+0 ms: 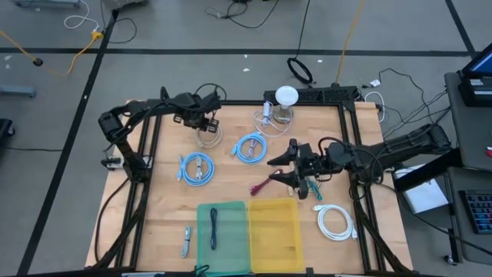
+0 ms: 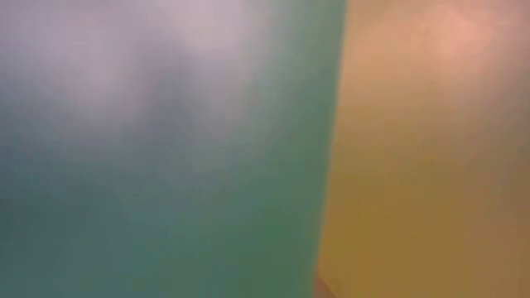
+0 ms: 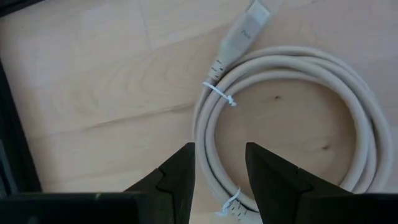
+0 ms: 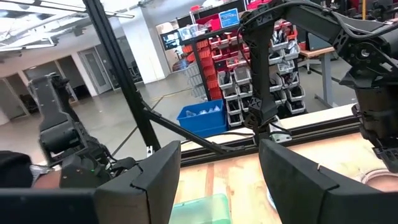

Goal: Pick & Place USB Port
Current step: Put the left brown hdmi cable into the yellow bin

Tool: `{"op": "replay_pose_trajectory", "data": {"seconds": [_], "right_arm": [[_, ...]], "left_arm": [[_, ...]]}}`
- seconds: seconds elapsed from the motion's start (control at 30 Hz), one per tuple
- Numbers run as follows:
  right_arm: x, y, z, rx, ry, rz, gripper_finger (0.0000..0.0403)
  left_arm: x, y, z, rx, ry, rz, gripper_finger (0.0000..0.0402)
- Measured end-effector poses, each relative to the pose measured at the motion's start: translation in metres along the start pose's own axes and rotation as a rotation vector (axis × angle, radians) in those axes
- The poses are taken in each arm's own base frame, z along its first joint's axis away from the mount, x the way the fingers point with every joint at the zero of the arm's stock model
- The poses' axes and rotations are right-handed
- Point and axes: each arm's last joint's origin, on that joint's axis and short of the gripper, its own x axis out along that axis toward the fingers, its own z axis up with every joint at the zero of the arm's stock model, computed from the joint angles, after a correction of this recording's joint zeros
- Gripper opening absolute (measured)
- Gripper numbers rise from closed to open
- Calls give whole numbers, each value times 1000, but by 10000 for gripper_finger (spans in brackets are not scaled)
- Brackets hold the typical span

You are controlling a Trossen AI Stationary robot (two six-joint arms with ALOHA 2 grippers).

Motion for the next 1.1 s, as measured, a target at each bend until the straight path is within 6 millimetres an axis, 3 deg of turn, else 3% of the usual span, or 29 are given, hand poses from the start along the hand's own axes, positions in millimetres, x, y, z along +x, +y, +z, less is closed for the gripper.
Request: {"op": "replay_pose_trajectory", "data": {"seconds": [0.33, 0.63, 0.73, 0.87, 1.1], "right_arm": [[-1, 8, -3, 5, 10, 27, 210], [-1, 8, -3, 5, 5, 8, 210], [-1, 8, -3, 5, 4, 7, 210], [-1, 8, -3, 5, 3, 5, 210], [-1, 7, -2, 4, -5, -25, 210]], "left_arm": [[40, 9, -29, -40, 89, -28, 146], [45, 7, -30, -55, 56, -74, 144], [45, 7, -29, -56, 47, -73, 120], [45, 5, -28, -42, 35, -90, 34], [33, 6, -31, -22, 50, -168, 33]]}}
